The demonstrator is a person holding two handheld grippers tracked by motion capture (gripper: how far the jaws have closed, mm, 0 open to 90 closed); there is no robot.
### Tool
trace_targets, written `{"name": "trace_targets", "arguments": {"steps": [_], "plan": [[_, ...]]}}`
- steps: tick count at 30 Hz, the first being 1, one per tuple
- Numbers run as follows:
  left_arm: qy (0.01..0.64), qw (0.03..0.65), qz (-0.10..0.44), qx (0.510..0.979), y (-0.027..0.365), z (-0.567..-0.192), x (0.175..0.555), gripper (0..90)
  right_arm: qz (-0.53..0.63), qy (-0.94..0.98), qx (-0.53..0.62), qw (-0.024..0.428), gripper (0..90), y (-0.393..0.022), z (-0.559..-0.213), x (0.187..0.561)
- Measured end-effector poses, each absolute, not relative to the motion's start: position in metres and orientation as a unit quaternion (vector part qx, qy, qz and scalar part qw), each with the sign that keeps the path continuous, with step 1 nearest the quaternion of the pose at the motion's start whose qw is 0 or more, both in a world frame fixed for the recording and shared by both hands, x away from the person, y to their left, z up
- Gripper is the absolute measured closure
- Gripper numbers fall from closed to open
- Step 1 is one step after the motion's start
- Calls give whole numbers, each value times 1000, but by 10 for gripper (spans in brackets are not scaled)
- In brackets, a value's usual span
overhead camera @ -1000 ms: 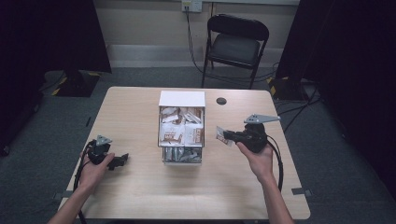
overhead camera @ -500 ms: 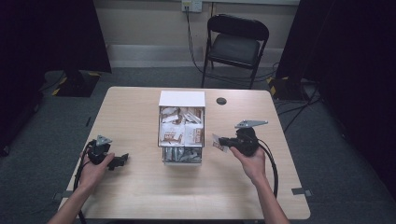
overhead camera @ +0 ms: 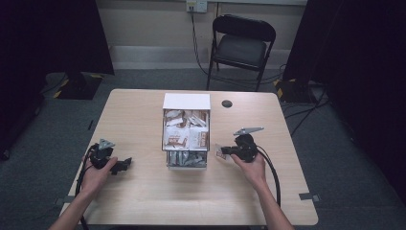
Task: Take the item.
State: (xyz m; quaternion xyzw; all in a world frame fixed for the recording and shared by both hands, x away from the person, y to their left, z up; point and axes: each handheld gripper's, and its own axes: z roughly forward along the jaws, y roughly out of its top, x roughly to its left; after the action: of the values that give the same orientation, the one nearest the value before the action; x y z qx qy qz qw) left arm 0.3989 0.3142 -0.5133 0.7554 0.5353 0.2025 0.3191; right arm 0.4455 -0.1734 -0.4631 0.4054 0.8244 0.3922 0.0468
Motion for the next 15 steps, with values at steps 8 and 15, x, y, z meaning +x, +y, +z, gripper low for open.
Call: {"name": "trace_targets", "arguments": {"steps": [8, 15], "plan": [[535, 319, 203, 755, 314, -513, 399, 0, 388, 825, 409, 40, 900, -176, -473, 448], [535, 319, 202, 755, 314, -513, 399, 0, 384, 821, 419, 56, 855, -177, -478, 449]]}}
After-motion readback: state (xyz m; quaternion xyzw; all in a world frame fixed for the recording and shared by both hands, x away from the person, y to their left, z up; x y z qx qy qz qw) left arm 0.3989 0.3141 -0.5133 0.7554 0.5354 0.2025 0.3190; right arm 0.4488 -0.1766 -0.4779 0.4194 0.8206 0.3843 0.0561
